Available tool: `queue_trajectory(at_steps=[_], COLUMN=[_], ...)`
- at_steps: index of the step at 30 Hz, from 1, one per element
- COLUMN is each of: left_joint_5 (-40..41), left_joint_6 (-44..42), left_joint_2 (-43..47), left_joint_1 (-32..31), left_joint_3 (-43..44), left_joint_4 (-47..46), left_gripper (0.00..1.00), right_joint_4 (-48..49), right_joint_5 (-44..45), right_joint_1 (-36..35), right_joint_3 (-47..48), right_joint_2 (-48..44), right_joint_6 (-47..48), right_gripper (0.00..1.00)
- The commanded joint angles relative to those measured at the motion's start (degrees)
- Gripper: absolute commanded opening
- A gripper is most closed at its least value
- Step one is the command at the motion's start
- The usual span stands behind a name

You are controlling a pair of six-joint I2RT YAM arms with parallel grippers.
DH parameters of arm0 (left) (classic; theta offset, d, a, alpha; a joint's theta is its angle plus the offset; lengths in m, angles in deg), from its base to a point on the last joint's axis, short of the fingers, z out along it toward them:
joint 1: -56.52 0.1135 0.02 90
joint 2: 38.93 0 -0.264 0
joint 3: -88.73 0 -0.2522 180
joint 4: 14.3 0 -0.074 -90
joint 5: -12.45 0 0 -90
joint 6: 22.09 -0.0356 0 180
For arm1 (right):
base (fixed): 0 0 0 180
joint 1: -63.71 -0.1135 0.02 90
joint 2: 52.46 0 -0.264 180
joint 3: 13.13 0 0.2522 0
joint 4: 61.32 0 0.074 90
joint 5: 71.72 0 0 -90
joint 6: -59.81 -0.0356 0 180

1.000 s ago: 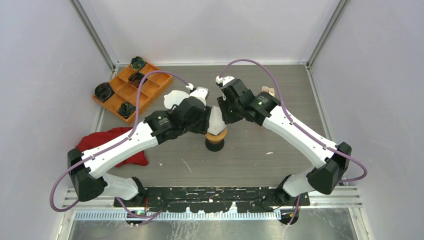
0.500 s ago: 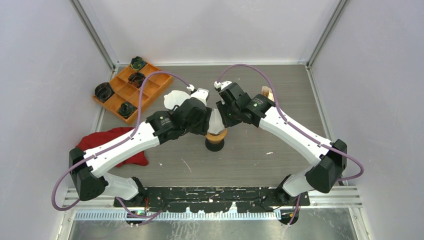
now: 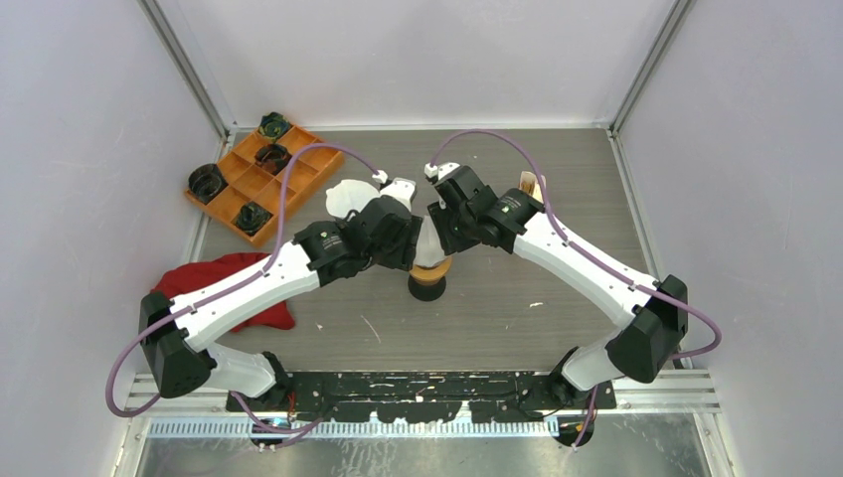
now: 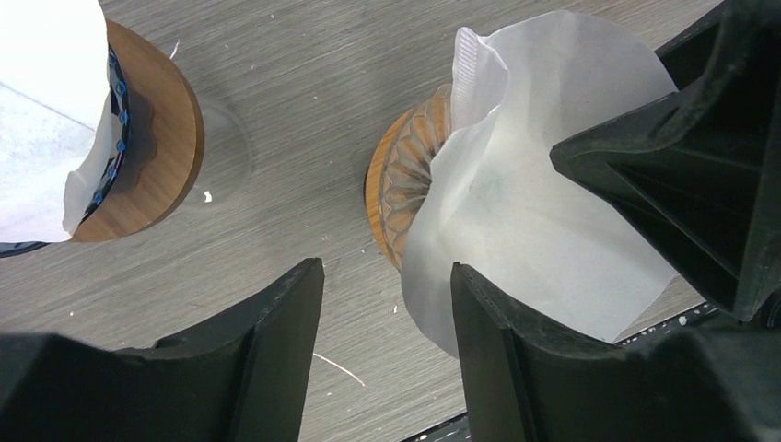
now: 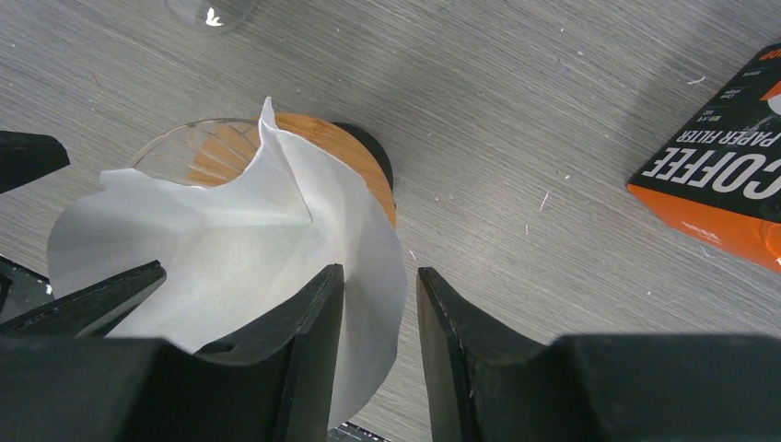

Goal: Place the coffee filter in the dripper
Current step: Place the coffee filter in the coffee dripper.

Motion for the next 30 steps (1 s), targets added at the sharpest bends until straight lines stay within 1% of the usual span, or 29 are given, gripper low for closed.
queue_trajectory(at_steps=[1,9,19,24,30], left_joint_5=[0.6,0.1,0.3,0.7,1.7], left_joint_6=[0.2,0.4,-0.6,-1.6,-2.9], left_joint_2=[0.9,3.2,4.8,3.3,-0.1], left_joint_1=[0.5,0.5,0.8,0.9,1.4], left_joint_3=[-0.1,0.7,2.4,3.6,5.2], left_joint_4=[-0.7,-1.6,-2.6,-3.2,-3.7], left_gripper=[0.56,0.63,0.71,0.76,0.77], right_joint_4=[2.3,2.3,2.6,3.3,4.3], right_joint_5=[-0.5,-1.8,-1.0,-1.0,-1.9], right_joint_1=[0.3,0.2,0.3,1.0,1.4], right_joint_3=[0.4,2.3,2.2,1.2,-0.3], right_joint_2=[-0.5,-1.8,-3.1,-3.5,-3.4], right_joint_6=[0.7,0.7,0.5,0.0,-0.3], right_gripper=[0.42,0.46,0.46,0.46,0.47])
